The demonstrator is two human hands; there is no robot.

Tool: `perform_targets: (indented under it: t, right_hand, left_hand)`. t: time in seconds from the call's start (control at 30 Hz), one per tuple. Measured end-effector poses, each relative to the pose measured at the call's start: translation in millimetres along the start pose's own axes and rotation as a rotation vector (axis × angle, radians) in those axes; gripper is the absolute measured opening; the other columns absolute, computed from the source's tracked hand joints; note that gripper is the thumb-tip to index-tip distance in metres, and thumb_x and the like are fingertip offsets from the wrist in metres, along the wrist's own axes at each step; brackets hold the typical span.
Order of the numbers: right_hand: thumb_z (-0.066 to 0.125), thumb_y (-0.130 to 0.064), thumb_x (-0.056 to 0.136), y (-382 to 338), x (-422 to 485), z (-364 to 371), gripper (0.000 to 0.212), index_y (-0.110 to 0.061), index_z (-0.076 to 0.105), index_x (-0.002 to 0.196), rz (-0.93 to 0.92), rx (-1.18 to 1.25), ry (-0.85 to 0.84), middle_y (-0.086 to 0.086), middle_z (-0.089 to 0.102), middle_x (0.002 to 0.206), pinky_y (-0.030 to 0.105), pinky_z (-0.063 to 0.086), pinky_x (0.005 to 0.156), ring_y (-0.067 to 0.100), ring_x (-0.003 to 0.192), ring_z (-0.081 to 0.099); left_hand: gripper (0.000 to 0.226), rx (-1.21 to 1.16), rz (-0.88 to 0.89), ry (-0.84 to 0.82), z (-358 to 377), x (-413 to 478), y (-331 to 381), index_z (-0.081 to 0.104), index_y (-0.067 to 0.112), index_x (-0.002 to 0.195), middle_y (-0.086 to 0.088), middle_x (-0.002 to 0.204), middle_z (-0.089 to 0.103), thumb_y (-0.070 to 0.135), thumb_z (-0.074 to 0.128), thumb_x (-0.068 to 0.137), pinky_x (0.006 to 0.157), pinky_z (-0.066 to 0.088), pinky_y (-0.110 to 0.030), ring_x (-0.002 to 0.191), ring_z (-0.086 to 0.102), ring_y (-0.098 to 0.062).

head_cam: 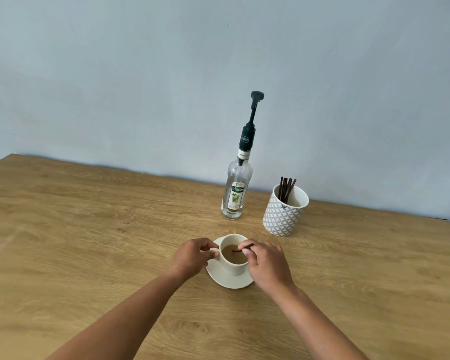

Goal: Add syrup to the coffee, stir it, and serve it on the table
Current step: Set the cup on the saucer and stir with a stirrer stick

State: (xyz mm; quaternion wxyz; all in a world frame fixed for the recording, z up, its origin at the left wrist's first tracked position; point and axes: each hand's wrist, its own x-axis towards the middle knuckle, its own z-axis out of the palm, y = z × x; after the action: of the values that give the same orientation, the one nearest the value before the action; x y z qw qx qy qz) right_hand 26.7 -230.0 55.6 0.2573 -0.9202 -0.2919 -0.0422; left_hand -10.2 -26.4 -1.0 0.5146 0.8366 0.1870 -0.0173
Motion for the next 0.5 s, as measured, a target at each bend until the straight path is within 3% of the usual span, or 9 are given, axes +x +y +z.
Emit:
perform_targets:
  t: [0.27,0.5]
  right_hand:
    - [0.056,-0.019,0.093,-0.4,1.6,-1.5,0.016,-0.032,0.065,0.097,-0.005,0.077,0.013,-0.024,0.059,0.084,0.03,0.033,0.081,0.008,0.085,0.057]
    - [0.053,-0.019,0.095,2.4,-0.4,-2.8,0.018,-0.03,0.065,0.104,-0.026,-0.05,-0.007,-0.015,0.07,0.098,0.033,0.038,0.087,0.009,0.093,0.059]
  left_hand:
    - [0.006,0.003,-0.001,-0.002,1.0,1.2,-2.0,0.074,0.038,0.086,0.015,0.091,0.074,0.034,0.076,0.082,0.057,0.05,-0.027,0.065,0.07,-0.007]
    - [0.007,0.005,-0.005,-0.001,1.3,1.8,-2.2,0.073,0.041,0.082,0.017,0.091,0.074,0.034,0.076,0.081,0.056,0.047,-0.027,0.061,0.068,-0.006]
